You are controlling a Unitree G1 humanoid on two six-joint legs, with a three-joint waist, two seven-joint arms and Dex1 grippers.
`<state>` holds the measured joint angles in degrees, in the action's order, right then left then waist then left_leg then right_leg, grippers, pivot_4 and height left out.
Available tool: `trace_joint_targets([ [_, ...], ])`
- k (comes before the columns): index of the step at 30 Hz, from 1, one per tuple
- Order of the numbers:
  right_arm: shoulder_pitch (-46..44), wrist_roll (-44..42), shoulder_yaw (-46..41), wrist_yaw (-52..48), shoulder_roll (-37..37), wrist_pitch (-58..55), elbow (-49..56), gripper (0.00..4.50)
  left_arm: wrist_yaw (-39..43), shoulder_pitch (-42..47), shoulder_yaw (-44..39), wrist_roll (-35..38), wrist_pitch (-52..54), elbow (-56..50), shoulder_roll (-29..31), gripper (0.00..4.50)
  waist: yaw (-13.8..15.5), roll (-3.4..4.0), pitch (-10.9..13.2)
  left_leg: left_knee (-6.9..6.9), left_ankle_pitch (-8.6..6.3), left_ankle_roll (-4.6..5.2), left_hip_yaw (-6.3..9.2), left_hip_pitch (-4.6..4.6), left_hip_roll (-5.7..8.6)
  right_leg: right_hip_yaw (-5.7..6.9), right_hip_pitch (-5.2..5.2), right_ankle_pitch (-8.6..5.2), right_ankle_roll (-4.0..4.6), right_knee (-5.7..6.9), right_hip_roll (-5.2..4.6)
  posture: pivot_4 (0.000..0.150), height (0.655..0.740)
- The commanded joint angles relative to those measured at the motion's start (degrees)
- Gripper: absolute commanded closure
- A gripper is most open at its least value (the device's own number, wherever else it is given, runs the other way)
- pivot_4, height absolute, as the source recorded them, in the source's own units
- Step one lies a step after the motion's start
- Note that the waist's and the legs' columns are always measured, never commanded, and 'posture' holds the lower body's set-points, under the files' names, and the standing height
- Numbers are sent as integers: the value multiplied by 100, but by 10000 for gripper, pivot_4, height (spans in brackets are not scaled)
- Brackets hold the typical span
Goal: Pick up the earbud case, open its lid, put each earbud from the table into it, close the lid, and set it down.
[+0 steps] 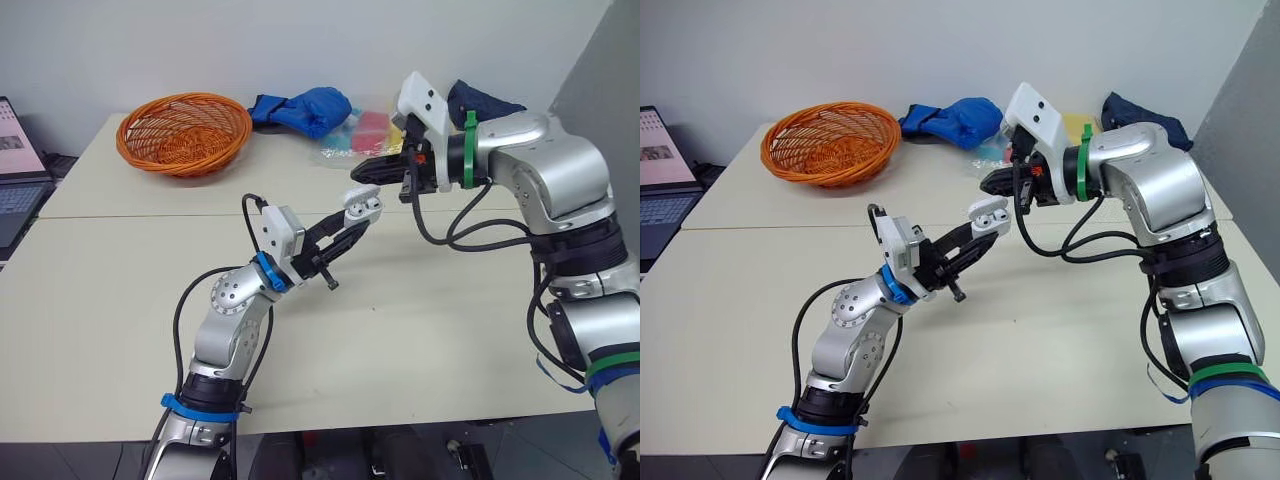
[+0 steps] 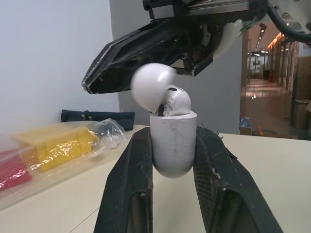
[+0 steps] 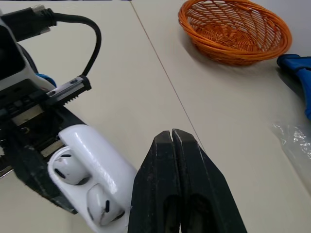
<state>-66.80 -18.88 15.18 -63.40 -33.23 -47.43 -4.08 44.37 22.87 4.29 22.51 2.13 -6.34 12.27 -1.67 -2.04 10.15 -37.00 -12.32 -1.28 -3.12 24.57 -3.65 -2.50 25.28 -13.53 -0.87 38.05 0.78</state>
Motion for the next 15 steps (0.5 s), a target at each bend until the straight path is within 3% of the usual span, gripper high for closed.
trace_joint_targets([
  [1,-20,-88,-90,-192,-235,-128,334,44556,-39,128,-62,61,-110,-136,-31,37502,0,0,0,0,0,0,1,0,1,1,0,0,0,0,0,1500,7400],
  [10,273,-150,-349,261,-225,-358,892,44556,-291,279,-197,148,103,-35,-163,37502,1,0,0,0,0,0,4,0,-1,3,0,-1,0,3,1,1500,7400],
  [15,645,-414,-1557,1929,898,-508,1347,44556,-400,294,-225,173,182,-73,-178,37502,-26,0,-1,0,0,0,2,-4,-4,-3,1,0,0,11,4,1500,7400],
])
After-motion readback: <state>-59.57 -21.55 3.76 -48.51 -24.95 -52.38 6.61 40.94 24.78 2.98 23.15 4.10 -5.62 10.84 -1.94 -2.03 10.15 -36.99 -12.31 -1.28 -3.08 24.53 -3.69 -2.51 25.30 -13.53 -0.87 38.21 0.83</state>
